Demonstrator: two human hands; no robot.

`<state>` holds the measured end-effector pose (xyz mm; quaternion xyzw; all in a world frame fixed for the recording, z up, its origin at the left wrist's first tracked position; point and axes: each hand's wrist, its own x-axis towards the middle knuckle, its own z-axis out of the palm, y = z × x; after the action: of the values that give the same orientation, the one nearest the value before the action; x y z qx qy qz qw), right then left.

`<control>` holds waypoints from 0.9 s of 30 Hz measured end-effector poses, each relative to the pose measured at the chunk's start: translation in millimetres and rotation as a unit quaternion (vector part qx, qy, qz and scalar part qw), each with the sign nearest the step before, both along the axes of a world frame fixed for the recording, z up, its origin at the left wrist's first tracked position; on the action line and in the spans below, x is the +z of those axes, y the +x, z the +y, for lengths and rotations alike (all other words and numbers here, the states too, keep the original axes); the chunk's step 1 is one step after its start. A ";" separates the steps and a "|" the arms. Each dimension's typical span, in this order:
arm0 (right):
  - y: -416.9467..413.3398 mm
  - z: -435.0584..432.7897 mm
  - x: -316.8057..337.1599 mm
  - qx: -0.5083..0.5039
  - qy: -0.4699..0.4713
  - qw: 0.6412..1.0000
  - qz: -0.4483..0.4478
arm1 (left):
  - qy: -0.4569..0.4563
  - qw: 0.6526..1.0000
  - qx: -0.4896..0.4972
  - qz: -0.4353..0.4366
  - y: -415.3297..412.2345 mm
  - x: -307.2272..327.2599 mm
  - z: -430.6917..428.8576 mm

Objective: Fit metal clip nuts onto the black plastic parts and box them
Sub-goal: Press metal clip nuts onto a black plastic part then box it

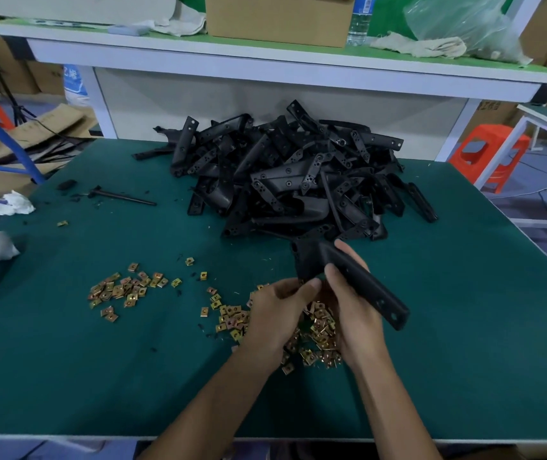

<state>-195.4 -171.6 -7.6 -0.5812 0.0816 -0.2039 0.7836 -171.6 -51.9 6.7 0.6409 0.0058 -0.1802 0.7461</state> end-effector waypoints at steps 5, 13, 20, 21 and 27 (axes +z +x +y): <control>25.2 -4.4 9.2 0.034 -0.012 0.996 0.079 | 0.047 0.997 -0.005 -0.065 33.6 1.4 -2.0; 48.1 -51.8 5.1 0.015 0.098 0.993 0.059 | 0.435 0.831 -0.142 -0.316 66.9 -14.2 25.3; 52.2 -73.5 -14.3 0.012 0.213 0.973 0.089 | 0.455 0.794 -0.181 -0.361 69.0 -27.0 23.3; 52.1 -73.2 -15.3 0.018 0.214 0.973 0.087 | 0.457 0.789 -0.189 -0.366 69.7 -26.2 20.1; 51.3 -70.4 -22.2 0.078 0.176 0.977 0.093 | 0.450 0.796 -0.225 -0.337 72.8 -25.2 1.6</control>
<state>-144.0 -242.1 -29.8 -0.4551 0.1426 -0.0695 0.8762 -98.8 -50.2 -18.5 0.9078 -0.3096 -0.0929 0.2673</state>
